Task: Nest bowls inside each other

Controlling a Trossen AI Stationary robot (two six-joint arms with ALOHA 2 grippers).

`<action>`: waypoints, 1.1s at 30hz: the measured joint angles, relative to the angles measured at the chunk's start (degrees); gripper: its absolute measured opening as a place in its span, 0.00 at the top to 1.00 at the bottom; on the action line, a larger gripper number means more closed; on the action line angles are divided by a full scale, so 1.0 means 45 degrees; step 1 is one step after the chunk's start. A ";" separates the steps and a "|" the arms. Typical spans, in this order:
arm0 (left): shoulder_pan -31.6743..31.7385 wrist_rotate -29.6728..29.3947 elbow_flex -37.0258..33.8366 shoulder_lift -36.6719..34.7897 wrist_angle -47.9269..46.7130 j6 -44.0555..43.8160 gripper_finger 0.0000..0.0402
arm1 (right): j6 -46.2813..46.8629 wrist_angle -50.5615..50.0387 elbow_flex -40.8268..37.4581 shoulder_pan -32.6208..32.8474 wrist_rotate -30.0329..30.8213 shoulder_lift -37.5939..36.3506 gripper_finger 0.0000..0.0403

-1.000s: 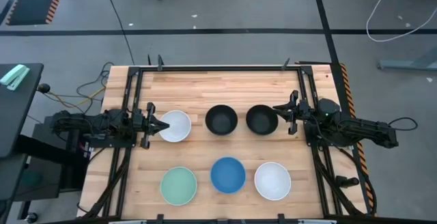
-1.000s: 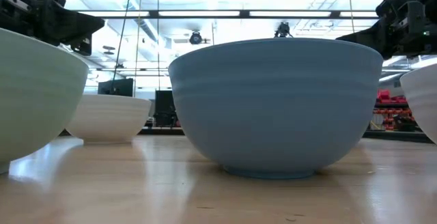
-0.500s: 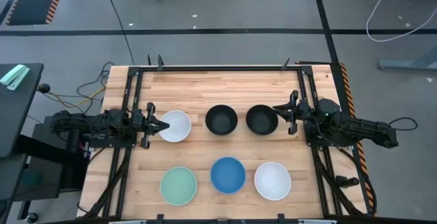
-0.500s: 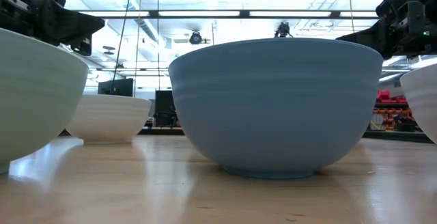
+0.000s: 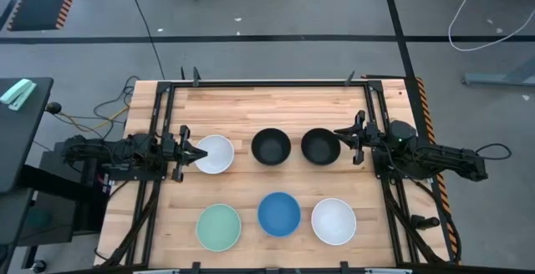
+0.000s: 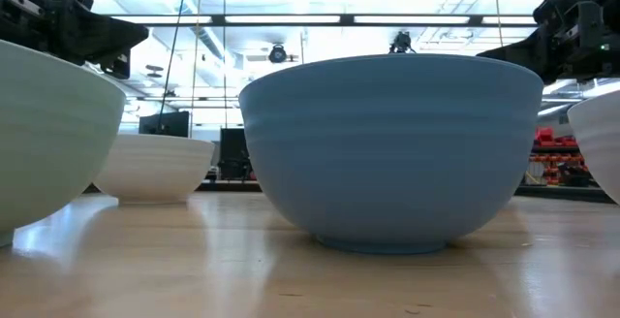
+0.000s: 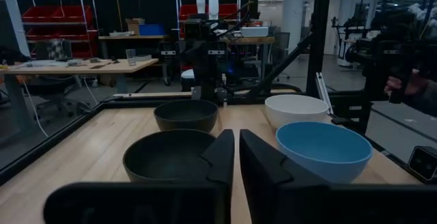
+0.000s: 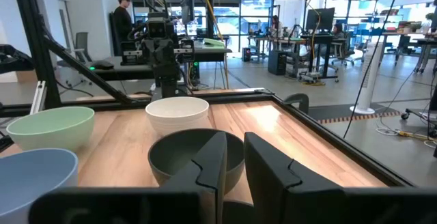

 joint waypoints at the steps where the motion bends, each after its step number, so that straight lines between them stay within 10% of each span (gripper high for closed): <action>1: -0.0001 0.0004 -0.0001 -0.0001 0.0000 0.0000 0.91 | 0.0000 0.0008 0.0004 0.0003 0.0000 -0.0004 0.85; 23: 0.0000 0.0001 0.0002 -0.0001 0.1138 0.0002 0.92 | 0.3898 0.1608 0.0005 0.0004 -0.0005 0.0196 0.85; 33: 0.0000 0.0004 0.0448 0.0147 0.1086 -0.0967 0.94 | 0.6068 -0.1401 0.2718 0.0009 -0.0005 0.2838 0.85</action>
